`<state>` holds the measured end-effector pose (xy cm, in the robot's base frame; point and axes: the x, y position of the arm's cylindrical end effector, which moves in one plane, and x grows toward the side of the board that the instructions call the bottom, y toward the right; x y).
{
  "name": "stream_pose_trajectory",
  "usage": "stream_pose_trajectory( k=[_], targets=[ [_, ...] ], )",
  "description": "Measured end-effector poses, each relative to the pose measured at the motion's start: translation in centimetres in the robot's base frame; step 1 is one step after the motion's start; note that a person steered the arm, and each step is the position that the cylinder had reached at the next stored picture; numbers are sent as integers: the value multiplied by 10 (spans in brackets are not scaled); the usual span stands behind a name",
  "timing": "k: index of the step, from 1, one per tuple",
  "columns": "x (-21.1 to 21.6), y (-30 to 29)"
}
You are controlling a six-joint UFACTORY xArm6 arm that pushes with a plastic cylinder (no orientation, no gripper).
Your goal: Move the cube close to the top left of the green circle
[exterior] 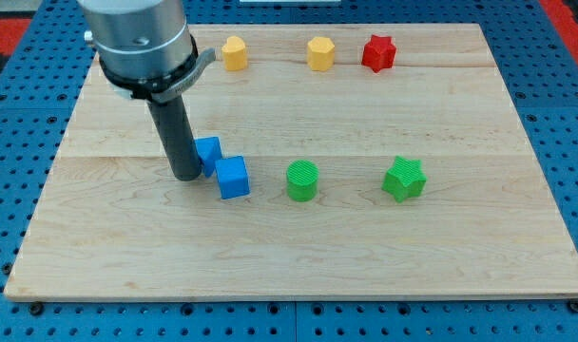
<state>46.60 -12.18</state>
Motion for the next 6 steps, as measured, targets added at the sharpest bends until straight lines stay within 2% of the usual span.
stream_pose_trajectory(
  k=[1,2,5,6],
  targets=[
    [31,16],
    [63,62],
    [-4,2],
    [-20,14]
  ],
)
